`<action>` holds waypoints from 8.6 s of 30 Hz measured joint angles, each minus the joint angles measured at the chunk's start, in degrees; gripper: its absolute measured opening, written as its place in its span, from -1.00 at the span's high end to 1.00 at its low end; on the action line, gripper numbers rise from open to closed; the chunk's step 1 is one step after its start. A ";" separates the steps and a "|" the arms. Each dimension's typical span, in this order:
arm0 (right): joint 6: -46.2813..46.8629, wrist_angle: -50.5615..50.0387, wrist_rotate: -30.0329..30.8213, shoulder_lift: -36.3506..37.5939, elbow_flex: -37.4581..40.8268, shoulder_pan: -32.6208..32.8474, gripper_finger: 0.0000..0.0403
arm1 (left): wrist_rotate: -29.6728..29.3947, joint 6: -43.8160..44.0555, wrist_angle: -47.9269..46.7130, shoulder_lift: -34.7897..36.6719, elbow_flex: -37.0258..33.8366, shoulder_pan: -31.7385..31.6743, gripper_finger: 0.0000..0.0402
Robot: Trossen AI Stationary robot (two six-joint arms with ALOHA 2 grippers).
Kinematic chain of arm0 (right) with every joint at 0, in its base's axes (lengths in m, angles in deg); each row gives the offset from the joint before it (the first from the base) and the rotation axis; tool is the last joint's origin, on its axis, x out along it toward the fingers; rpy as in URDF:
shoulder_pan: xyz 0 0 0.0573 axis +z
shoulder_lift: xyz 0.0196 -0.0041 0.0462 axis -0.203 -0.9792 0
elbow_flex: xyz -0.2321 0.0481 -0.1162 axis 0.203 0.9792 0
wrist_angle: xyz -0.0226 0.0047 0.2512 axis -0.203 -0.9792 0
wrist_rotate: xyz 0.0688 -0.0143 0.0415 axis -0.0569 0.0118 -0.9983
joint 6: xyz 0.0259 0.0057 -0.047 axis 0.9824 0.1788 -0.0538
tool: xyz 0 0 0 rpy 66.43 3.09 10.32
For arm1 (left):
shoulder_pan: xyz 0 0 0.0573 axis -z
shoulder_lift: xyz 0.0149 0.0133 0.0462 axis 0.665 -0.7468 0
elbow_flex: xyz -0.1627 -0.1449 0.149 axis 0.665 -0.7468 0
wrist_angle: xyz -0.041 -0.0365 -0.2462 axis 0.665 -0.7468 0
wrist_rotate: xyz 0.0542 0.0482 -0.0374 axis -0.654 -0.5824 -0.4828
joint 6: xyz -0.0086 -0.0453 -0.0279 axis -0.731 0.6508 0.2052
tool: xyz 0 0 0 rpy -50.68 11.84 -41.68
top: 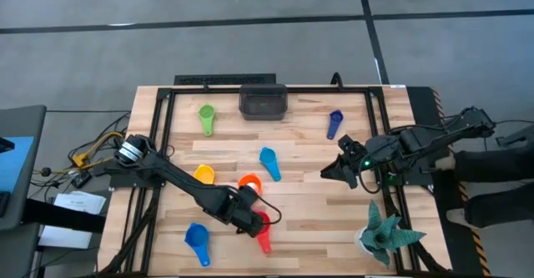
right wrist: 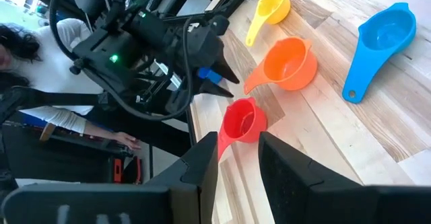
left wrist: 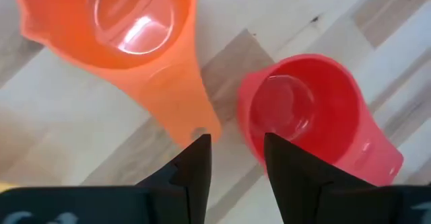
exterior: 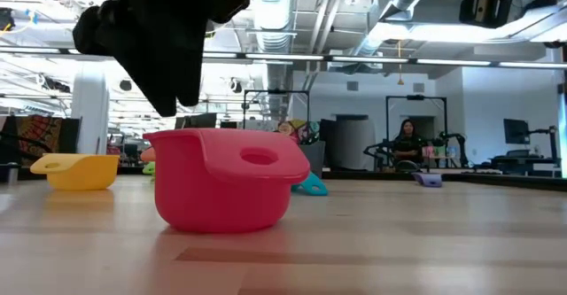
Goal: Nest measuring cups in basket
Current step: Stack the red measuring cup on top of the orange measuring cup, then stack the blue measuring cup on top of the red measuring cup
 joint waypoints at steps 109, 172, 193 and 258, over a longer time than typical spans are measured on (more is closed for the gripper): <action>-6.22 17.89 -6.25 -12.65 0.04 -10.67 0.37 | -0.87 -13.55 -12.98 16.17 -5.82 -18.65 1.00; -9.18 15.16 -16.71 -13.35 0.05 -18.14 0.32 | 3.94 -15.91 0.37 13.91 -10.93 -17.66 0.72; -17.11 49.86 -18.17 -14.03 -0.02 -21.96 0.21 | -14.61 -8.98 -4.10 34.80 -10.91 -10.16 0.72; -22.49 23.04 -3.36 -57.85 -36.71 -1.75 0.49 | -1.72 36.35 -12.57 27.21 -10.91 26.42 0.72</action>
